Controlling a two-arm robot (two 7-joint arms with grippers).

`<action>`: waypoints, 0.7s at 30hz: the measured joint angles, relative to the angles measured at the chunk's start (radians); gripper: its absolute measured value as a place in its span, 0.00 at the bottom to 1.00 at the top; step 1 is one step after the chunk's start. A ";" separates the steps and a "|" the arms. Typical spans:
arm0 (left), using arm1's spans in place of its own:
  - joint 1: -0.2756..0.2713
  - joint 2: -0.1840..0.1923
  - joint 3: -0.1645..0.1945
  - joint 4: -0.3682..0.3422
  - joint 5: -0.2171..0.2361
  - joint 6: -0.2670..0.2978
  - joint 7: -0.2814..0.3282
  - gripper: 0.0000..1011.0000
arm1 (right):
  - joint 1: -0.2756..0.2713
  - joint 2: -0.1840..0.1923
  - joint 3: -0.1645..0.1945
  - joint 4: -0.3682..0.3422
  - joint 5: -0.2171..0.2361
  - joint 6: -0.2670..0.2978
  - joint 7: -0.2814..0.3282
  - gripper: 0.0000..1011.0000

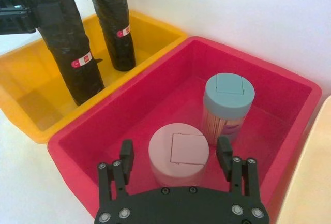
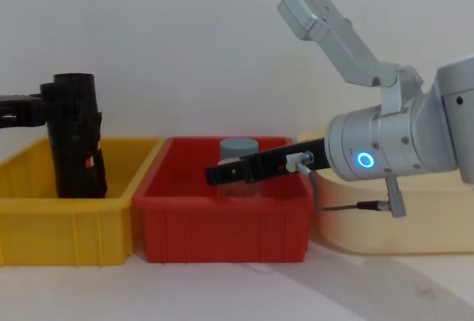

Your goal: Pick up the garbage bag with the one hand and transfer it to the other hand.

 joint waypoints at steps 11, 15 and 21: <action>0.000 0.000 0.000 0.000 0.000 0.000 0.000 0.65 | 0.001 -0.002 -0.001 0.006 0.001 -0.006 -0.001 0.74; 0.000 0.000 0.000 0.000 0.000 0.000 0.000 0.56 | 0.001 -0.002 -0.001 0.007 0.002 -0.007 -0.001 0.65; 0.000 0.000 0.000 0.000 0.000 0.000 0.000 0.54 | 0.001 -0.003 -0.001 0.008 0.002 -0.008 -0.001 0.65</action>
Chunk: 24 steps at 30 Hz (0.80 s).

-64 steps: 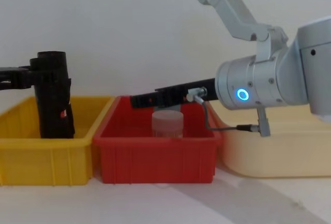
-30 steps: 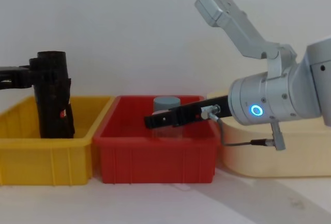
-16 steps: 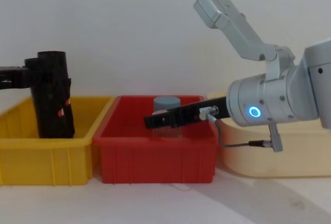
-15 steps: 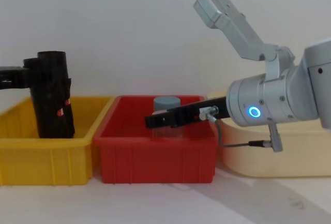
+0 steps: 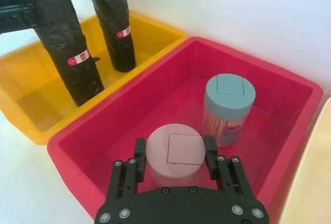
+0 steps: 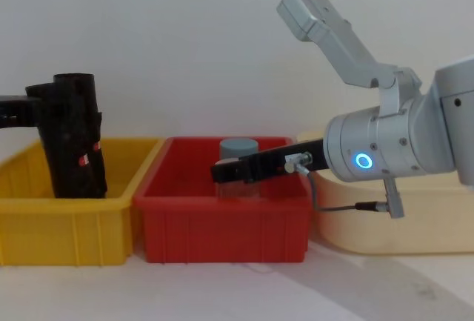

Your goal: Pick up the garbage bag with the one hand and transfer it to the other hand.

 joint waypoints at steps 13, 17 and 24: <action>0.000 0.001 0.000 -0.001 0.000 0.000 0.001 0.54 | 0.000 -0.001 0.000 0.001 0.000 -0.002 -0.001 0.65; 0.000 0.001 0.000 -0.008 0.001 -0.004 0.007 0.54 | -0.001 0.001 0.001 -0.004 0.001 -0.004 -0.001 0.65; -0.008 -0.001 -0.008 -0.046 0.003 -0.017 0.023 0.54 | -0.009 0.007 0.019 -0.050 0.014 -0.028 0.000 0.65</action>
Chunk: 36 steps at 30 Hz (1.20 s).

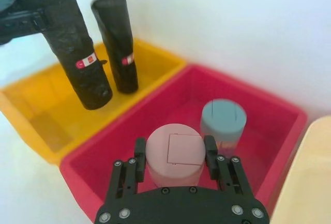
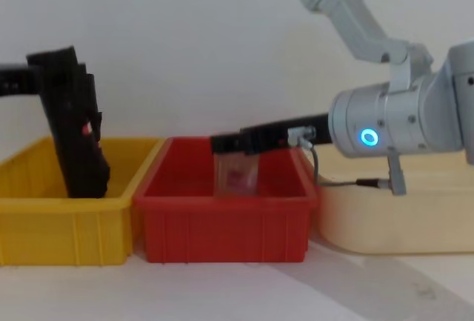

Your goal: Pick up the garbage bag with the one hand and transfer it to the other hand.

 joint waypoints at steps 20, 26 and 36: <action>-0.132 -0.037 0.019 -0.108 -0.006 -0.039 -0.010 0.54 | -0.015 0.046 0.085 -0.206 0.011 -0.074 -0.060 0.65; -0.204 -0.079 0.058 -0.088 -0.017 -0.062 -0.053 0.54 | -0.032 0.072 0.121 -0.268 -0.010 -0.086 -0.098 0.65; -0.300 -0.166 0.131 -0.003 -0.037 -0.097 -0.126 0.54 | -0.084 0.120 0.199 -0.351 -0.039 -0.088 -0.159 0.65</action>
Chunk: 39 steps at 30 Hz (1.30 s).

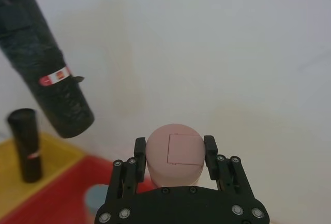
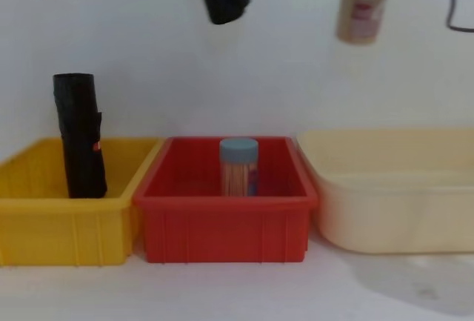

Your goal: Pick up the garbage bag with the one hand and transfer it to the other hand.

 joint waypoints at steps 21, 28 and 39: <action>-0.200 -0.213 0.159 0.444 0.026 -0.115 -0.147 0.54 | -0.083 0.051 0.125 0.023 -0.009 0.034 -0.044 0.65; -0.240 -0.249 0.179 0.546 0.041 -0.147 -0.165 0.54 | -0.080 0.048 0.131 0.051 -0.003 0.033 -0.034 0.79; -0.265 -0.272 0.193 0.612 0.051 -0.167 -0.177 0.54 | -0.076 0.043 0.138 0.078 0.002 0.032 -0.022 0.99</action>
